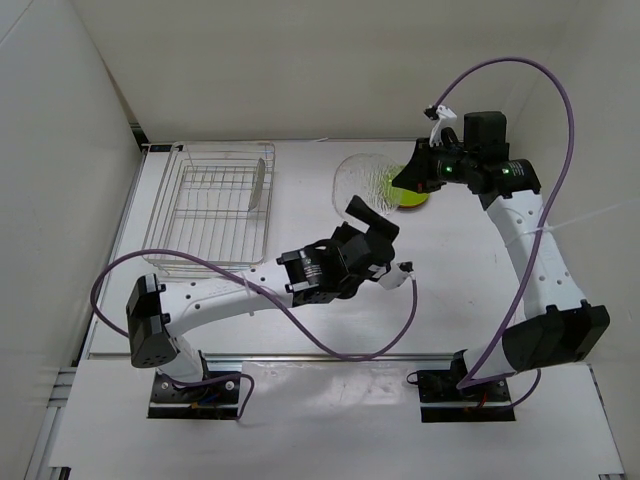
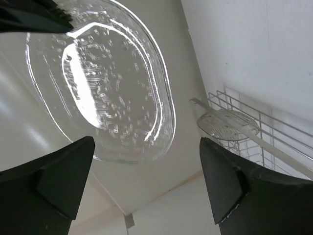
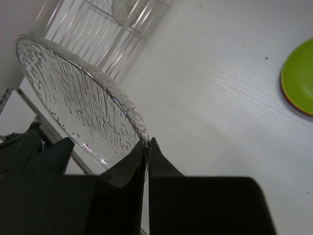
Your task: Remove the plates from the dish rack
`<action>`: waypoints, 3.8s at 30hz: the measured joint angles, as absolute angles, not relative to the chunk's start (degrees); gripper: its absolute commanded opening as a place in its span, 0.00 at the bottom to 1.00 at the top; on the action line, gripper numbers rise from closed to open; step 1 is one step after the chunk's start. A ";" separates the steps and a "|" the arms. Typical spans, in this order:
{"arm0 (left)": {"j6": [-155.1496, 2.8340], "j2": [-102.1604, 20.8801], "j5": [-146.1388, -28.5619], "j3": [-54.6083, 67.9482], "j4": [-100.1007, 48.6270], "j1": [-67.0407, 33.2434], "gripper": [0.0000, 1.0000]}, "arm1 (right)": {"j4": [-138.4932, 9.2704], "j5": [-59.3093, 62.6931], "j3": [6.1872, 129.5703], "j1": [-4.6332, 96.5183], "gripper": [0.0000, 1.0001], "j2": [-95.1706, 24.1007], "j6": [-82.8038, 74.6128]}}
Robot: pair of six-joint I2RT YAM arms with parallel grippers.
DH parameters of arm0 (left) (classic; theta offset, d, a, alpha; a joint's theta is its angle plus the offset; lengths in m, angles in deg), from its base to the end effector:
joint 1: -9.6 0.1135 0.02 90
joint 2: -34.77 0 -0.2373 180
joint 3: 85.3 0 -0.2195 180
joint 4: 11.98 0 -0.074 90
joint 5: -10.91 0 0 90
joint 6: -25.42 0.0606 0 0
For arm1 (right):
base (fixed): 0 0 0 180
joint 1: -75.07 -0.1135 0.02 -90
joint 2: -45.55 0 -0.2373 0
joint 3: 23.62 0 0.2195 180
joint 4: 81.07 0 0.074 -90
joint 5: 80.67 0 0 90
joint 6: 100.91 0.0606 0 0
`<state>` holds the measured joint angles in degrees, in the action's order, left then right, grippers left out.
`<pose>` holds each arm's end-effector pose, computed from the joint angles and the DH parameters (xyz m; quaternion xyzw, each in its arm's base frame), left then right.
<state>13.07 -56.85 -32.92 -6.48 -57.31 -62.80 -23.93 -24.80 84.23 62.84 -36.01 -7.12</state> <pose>0.1436 -0.3082 0.3194 0.7448 0.3842 0.3678 0.4029 0.2748 0.0944 0.3818 -0.2056 0.8185 0.3185 0.4317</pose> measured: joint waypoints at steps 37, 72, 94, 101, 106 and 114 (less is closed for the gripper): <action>-43.41 -52.65 -70.36 -15.33 -72.26 -4.62 1.00 | -33.61 -4.93 66.37 72.61 0.01 -60.65 -12.32; -49.81 -48.69 -79.71 -4.10 -66.32 -4.16 1.00 | -29.09 -3.64 75.09 72.83 0.61 -70.07 -15.86; -60.59 -55.32 -95.03 -5.23 -62.93 1.20 0.93 | -25.72 -6.44 72.56 74.23 0.66 -39.95 -16.73; -62.10 -69.63 -98.51 -15.18 -61.90 3.36 0.93 | -24.56 -6.94 69.08 74.21 0.65 -37.28 -17.59; -63.43 -79.08 -100.43 -23.99 -62.63 4.02 0.84 | -24.54 -6.98 68.19 74.21 0.65 -36.38 -17.63; -65.68 -83.84 -102.66 -29.34 -63.81 3.93 0.58 | -24.61 -7.14 66.96 74.21 0.65 -35.93 -17.65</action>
